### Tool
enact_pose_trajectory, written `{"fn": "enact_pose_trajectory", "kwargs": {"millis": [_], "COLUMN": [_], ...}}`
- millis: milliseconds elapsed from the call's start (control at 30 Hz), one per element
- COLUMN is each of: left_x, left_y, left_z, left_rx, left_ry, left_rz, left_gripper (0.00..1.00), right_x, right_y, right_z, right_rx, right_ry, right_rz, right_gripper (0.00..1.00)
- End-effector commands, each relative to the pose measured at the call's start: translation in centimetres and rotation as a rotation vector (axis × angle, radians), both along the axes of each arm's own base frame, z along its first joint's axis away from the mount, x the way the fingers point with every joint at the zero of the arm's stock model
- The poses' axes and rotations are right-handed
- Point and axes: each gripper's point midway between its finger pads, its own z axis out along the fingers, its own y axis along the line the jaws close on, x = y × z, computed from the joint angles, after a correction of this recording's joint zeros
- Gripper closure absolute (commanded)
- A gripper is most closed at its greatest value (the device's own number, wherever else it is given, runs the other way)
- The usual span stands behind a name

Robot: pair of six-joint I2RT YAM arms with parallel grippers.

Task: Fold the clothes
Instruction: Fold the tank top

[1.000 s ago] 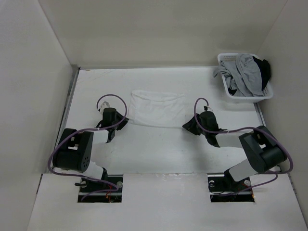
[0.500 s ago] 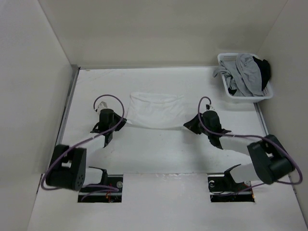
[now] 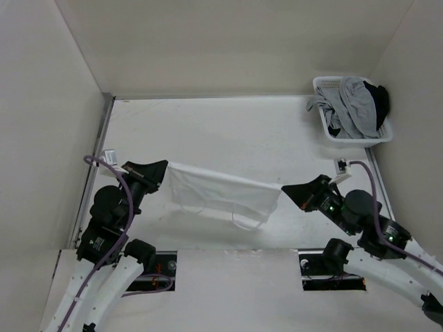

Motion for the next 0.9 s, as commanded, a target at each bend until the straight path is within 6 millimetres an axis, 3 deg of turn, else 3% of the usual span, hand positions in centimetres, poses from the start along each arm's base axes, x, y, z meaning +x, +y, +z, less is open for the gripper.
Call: {"fn": "enact_pose_trajectory", "kwargs": {"millis": [0, 100, 200, 333, 500, 633, 767, 867], "left_x": [-0.6, 0.1, 1.7, 5.4, 12.5, 17.5, 21.1, 22.0], "left_y": [0.4, -0.4, -0.8, -1.0, -0.5, -1.8, -2.4, -2.4], "left_z": [-0.9, -2.9, -5.7, -9.0, -12.9, -14.2, -15.1, -15.3], "left_rx": [0.045, 0.054, 0.083, 0.120, 0.140, 0.154, 0.164, 0.155], "left_ry": [0.072, 0.117, 0.181, 0.238, 0.308, 0.340, 0.348, 0.350], "left_rz": [0.018, 0.010, 0.021, 0.059, 0.123, 0.118, 0.126, 0.126], "left_gripper": [1.00, 1.00, 1.00, 1.00, 1.00, 1.00, 1.00, 1.00], "right_x": [-0.5, -0.1, 1.9, 7.2, 15.6, 21.5, 25.3, 26.1], "right_y": [-2.0, -0.7, 0.5, 1.2, 0.4, -0.5, -1.7, -2.3], "right_z": [0.3, 0.3, -1.0, -4.4, -8.5, -10.5, -11.9, -12.5], "right_rx": [-0.107, -0.167, -0.239, -0.251, -0.222, -0.226, -0.231, -0.236], "right_ry": [0.027, 0.009, 0.005, 0.051, 0.143, 0.207, 0.245, 0.260], "right_rz": [-0.080, -0.079, -0.097, -0.103, -0.139, -0.166, -0.201, -0.219], "right_gripper": [1.00, 0.99, 0.98, 0.98, 0.99, 0.99, 0.99, 0.99]}}
